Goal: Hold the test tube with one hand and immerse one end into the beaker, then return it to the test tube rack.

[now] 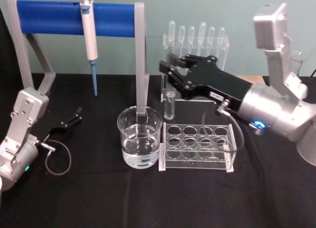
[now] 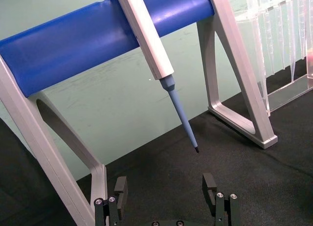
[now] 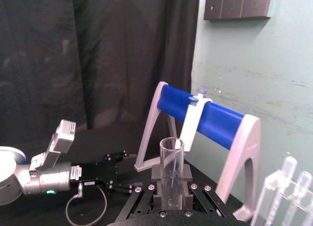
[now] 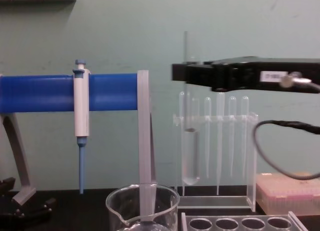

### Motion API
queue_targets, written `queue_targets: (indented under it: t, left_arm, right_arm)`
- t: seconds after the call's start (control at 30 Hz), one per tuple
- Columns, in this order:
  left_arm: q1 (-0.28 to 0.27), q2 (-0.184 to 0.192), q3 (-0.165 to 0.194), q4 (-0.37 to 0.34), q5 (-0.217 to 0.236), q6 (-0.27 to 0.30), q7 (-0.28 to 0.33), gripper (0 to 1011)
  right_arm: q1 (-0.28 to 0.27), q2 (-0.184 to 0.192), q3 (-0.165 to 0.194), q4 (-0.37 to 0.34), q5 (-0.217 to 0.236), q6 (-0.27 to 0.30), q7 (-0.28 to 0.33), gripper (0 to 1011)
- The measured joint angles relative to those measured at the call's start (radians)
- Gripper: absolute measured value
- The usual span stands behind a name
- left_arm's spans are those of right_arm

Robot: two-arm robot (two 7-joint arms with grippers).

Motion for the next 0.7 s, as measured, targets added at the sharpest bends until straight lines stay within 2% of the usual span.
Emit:
queue_targets:
  t: [0.1, 0.23, 0.33, 0.4, 0.7]
  left_arm:
    - [0.000, 0.000, 0.000, 0.000, 0.000, 0.000, 0.000, 1000]
    - [0.000, 0.000, 0.000, 0.000, 0.000, 0.000, 0.000, 1000]
    - [0.000, 0.000, 0.000, 0.000, 0.000, 0.000, 0.000, 1000]
    - [0.000, 0.000, 0.000, 0.000, 0.000, 0.000, 0.000, 1000]
    - [0.000, 0.000, 0.000, 0.000, 0.000, 0.000, 0.000, 1000]
  right_arm:
    - [0.029, -0.021, -0.020, 0.028, -0.008, 0.001, 0.004, 224]
    - [0.077, -0.071, -0.056, 0.095, -0.020, -0.007, 0.010, 224]
    - [0.087, -0.083, -0.064, 0.113, -0.023, -0.011, 0.011, 224]
    - [0.104, -0.106, -0.078, 0.146, -0.030, -0.020, 0.014, 224]
    - [0.112, -0.148, -0.108, 0.225, -0.052, -0.070, 0.029, 224]
